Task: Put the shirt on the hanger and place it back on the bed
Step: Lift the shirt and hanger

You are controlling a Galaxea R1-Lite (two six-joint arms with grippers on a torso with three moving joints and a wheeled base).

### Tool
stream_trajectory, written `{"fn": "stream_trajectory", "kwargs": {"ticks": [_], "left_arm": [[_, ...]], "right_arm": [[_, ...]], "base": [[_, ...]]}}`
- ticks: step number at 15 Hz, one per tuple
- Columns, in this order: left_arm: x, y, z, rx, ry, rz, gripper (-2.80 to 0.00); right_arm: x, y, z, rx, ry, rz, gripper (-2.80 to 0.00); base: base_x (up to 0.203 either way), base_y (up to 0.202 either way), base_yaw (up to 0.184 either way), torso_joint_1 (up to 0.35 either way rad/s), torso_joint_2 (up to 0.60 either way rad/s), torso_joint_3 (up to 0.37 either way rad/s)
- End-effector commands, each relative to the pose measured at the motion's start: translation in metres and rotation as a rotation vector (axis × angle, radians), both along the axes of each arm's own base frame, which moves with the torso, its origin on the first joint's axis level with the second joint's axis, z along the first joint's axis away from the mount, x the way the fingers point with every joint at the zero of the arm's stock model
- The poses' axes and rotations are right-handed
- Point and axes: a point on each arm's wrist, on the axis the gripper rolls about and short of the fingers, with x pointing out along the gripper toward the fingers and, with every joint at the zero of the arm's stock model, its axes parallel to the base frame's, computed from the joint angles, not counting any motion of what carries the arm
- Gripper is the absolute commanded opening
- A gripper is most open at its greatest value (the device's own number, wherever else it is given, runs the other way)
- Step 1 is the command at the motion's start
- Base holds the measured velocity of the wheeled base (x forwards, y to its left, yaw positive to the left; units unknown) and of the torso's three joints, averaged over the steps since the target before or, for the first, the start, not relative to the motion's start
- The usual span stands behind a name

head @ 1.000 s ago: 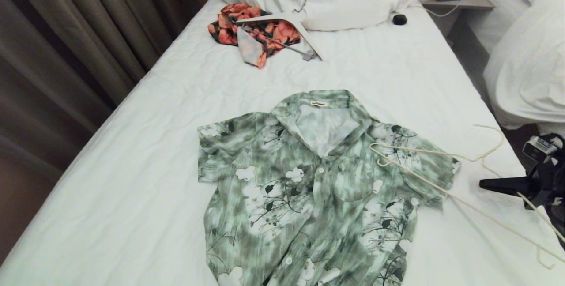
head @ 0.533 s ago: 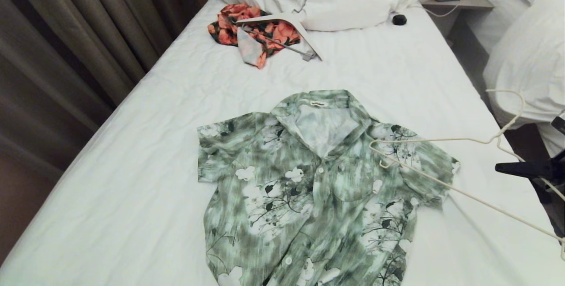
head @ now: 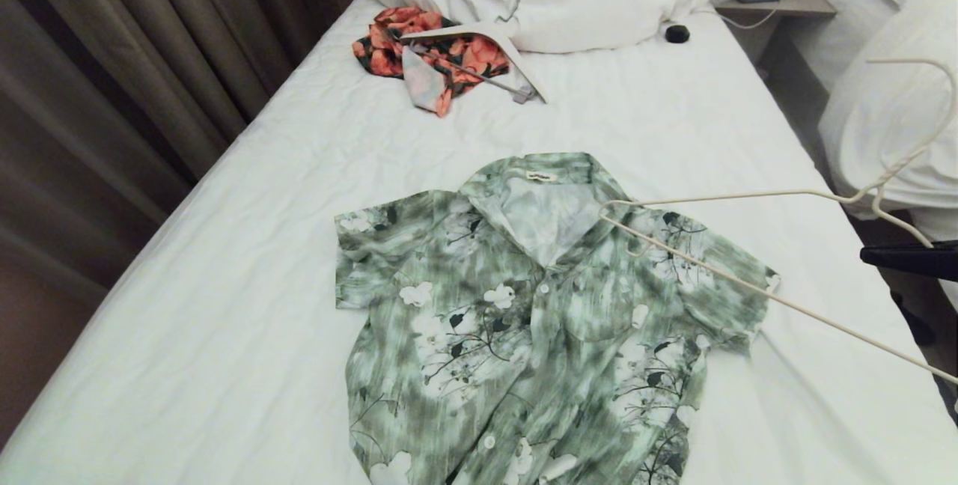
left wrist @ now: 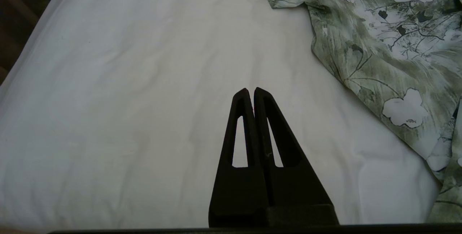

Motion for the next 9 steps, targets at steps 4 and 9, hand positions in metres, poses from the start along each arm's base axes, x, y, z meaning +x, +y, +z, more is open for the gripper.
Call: {"fn": "stream_trajectory", "kwargs": {"ticks": [4, 9], "left_arm": [[0.000, 0.000, 0.000, 0.005, 0.003, -0.001, -2.80], [0.000, 0.000, 0.002, 0.071, -0.006, -0.006, -2.80]], "right_arm": [[-0.008, 0.012, 0.001, -0.041, -0.180, 0.071, -2.80], [-0.001, 0.005, -0.003, 0.014, -0.262, 0.150, -2.80]], "base": [[0.000, 0.000, 0.000, 0.000, 0.00, 0.000], [0.000, 0.000, 0.000, 0.000, 0.00, 0.000]]}}
